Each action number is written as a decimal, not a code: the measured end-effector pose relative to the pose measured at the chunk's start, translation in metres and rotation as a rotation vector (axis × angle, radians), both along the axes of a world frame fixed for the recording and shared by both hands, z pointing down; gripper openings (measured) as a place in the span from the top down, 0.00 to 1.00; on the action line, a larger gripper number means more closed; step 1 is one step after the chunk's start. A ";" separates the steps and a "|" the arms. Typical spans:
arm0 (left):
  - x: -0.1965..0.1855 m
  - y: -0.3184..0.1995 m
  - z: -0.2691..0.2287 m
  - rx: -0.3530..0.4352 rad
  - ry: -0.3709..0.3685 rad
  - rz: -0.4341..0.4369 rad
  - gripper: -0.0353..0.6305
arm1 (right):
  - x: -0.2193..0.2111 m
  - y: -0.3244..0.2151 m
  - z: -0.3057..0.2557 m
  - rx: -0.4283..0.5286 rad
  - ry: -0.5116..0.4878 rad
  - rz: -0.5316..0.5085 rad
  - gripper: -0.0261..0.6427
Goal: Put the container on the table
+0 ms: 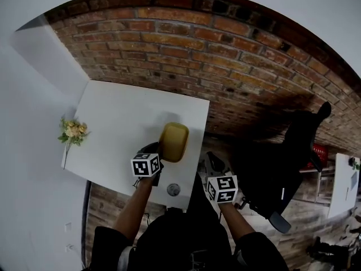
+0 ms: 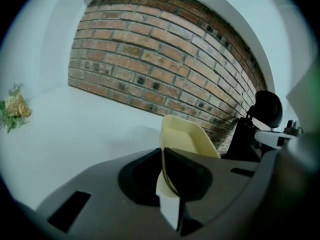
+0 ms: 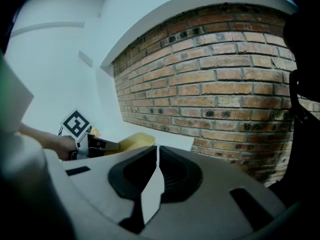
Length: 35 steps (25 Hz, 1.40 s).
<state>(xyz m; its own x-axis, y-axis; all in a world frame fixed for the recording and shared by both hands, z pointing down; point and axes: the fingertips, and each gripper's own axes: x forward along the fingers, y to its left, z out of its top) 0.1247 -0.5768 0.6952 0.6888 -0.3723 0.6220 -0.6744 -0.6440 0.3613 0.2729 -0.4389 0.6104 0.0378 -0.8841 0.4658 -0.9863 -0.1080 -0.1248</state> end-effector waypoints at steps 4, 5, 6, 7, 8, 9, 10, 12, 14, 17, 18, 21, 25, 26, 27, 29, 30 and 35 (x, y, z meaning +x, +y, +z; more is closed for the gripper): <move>0.017 0.000 0.014 0.002 -0.011 0.000 0.91 | 0.014 0.003 0.006 -0.016 -0.003 0.024 0.92; 0.020 0.000 0.017 0.004 -0.014 -0.003 0.91 | 0.016 0.003 0.008 -0.022 -0.005 0.028 0.92; 0.022 -0.001 0.019 0.006 -0.017 -0.008 0.91 | 0.018 0.004 0.010 -0.027 -0.006 0.030 0.92; 0.024 -0.001 0.022 0.006 -0.019 -0.013 0.91 | 0.020 0.004 0.012 -0.032 -0.006 0.032 0.92; 0.025 -0.002 0.025 0.006 -0.020 -0.018 0.91 | 0.021 0.004 0.014 -0.037 -0.004 0.032 0.92; 0.027 -0.004 0.028 0.004 -0.020 -0.023 0.91 | 0.021 0.003 0.016 -0.043 0.002 0.029 0.92; 0.028 -0.004 0.030 0.001 -0.020 -0.028 0.91 | 0.021 0.003 0.018 -0.048 0.007 0.026 0.92; 0.031 -0.006 0.036 -0.006 -0.022 -0.038 0.91 | 0.021 0.002 0.022 -0.058 0.005 0.021 0.92; 0.033 -0.007 0.041 -0.014 -0.023 -0.049 0.91 | 0.022 0.001 0.027 -0.067 -0.001 0.020 0.92; 0.036 -0.008 0.049 -0.022 -0.025 -0.061 0.91 | 0.023 -0.001 0.032 -0.078 -0.006 0.019 0.92; 0.038 -0.009 0.051 -0.024 -0.025 -0.063 0.91 | 0.023 -0.001 0.034 -0.081 -0.007 0.018 0.92; 0.041 -0.009 0.058 -0.030 -0.027 -0.069 0.91 | 0.025 -0.002 0.039 -0.093 -0.012 0.016 0.92; 0.043 -0.007 0.068 -0.044 -0.035 -0.068 0.91 | 0.026 -0.001 0.046 -0.107 -0.021 0.017 0.92; 0.044 -0.006 0.070 -0.048 -0.037 -0.067 0.91 | 0.027 -0.001 0.047 -0.110 -0.024 0.017 0.92; 0.045 -0.005 0.071 -0.051 -0.039 -0.068 0.91 | 0.027 -0.001 0.049 -0.114 -0.026 0.016 0.92; 0.046 -0.004 0.074 -0.056 -0.040 -0.071 0.91 | 0.028 -0.001 0.051 -0.121 -0.030 0.014 0.92; 0.046 -0.003 0.076 -0.057 -0.040 -0.073 0.91 | 0.028 -0.001 0.052 -0.124 -0.032 0.013 0.92; 0.045 -0.001 0.082 -0.060 -0.046 -0.081 0.91 | 0.029 -0.002 0.056 -0.131 -0.033 0.008 0.92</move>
<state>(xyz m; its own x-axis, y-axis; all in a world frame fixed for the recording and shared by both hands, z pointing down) 0.1700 -0.5783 0.7769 0.6284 -0.3868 0.6749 -0.7400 -0.5647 0.3654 0.3019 -0.4412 0.6660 0.0277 -0.8154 0.5782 -0.9808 -0.1337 -0.1416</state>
